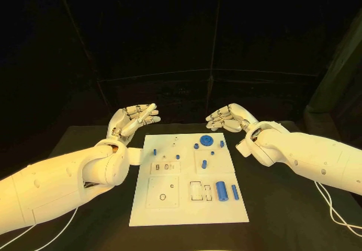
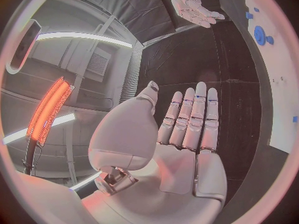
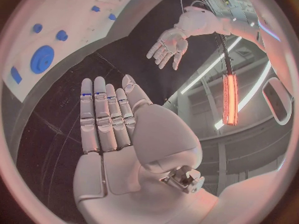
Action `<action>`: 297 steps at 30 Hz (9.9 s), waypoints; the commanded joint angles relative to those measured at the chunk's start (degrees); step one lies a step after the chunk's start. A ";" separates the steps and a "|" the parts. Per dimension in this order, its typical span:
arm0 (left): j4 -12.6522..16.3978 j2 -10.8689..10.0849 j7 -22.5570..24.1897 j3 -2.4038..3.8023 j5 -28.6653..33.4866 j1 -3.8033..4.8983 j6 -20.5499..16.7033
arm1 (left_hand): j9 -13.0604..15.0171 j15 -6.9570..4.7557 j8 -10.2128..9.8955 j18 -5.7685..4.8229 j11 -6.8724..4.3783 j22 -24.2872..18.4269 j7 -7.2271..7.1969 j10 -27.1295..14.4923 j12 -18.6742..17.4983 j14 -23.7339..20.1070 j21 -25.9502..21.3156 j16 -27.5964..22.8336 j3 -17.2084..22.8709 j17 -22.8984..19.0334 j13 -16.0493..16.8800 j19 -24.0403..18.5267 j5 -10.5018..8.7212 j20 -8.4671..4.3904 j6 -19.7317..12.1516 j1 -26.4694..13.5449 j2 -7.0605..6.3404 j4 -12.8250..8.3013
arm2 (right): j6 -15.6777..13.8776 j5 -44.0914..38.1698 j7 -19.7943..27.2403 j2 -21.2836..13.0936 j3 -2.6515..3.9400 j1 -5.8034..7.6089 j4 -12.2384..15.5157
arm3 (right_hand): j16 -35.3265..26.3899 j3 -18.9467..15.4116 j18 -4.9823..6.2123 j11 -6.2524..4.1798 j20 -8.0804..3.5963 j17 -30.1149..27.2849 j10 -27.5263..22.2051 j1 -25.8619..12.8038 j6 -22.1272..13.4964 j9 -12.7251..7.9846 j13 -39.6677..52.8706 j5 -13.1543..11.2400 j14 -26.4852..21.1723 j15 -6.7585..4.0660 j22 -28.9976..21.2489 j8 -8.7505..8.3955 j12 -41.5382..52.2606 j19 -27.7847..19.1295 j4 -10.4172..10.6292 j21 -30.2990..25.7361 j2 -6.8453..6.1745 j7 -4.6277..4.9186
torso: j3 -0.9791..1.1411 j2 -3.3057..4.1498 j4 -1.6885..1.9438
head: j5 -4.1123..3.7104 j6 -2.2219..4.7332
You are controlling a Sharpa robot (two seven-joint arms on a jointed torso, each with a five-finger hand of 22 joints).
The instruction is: Assemble the parts on the task board
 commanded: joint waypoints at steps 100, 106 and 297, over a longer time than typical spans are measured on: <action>5.18 -2.99 -3.63 -0.06 -4.45 0.58 8.10 | -1.46 -0.38 -3.02 0.82 -0.38 -3.10 0.04 3.82 -4.63 3.33 -2.81 -4.41 -0.94 -0.01 -0.94 3.82 0.03 -0.61 3.01 0.61 1.02 -3.99 | 8.86 -44.23 -15.84 16.52 1.80 4.01 -13.12 | 58.23 29.67 -2.12 -1.90 -3.33 45.48 3.15 -7.84 5.44 0.09 0.08 -2.34 12.53 -3.25 40.94 -4.33 -2.93 9.25 1.00 50.29 -7.18 -1.25 | -0.66 8.57 4.15 | -2.18 0.99; 5.18 -3.04 -3.67 -0.06 -4.45 0.71 8.15 | -1.46 -0.38 -3.02 0.82 -0.38 -3.10 0.04 3.82 -4.63 3.33 -2.81 -4.41 -0.94 -0.01 -0.94 3.82 0.03 -0.61 3.01 0.61 1.02 -3.99 | 8.84 -44.56 -16.14 16.98 1.80 4.01 -13.53 | 58.25 29.76 -2.11 -1.89 -3.31 45.48 3.12 -7.98 5.40 0.09 0.09 -2.42 12.52 -3.23 40.90 -4.32 -2.91 9.21 1.09 50.28 -7.32 -1.24 | -0.68 8.60 4.16 | -2.15 0.90; 3.03 -3.10 -5.96 -0.17 -4.44 1.07 10.75 | -1.45 -0.28 -3.73 0.84 -0.34 -3.64 -0.06 3.71 -5.67 3.31 -3.50 -5.48 -1.41 -0.15 -0.97 4.03 -0.04 -0.50 3.00 0.47 1.29 -4.51 | 5.14 -37.41 -27.30 4.17 1.70 4.92 3.84 | 74.60 20.64 -6.66 -5.73 -5.85 77.32 19.98 -4.26 5.21 0.52 78.62 0.66 17.09 -6.03 64.65 1.67 75.00 24.47 16.26 60.71 -10.47 -4.46 | -0.51 8.83 2.67 | -1.86 0.58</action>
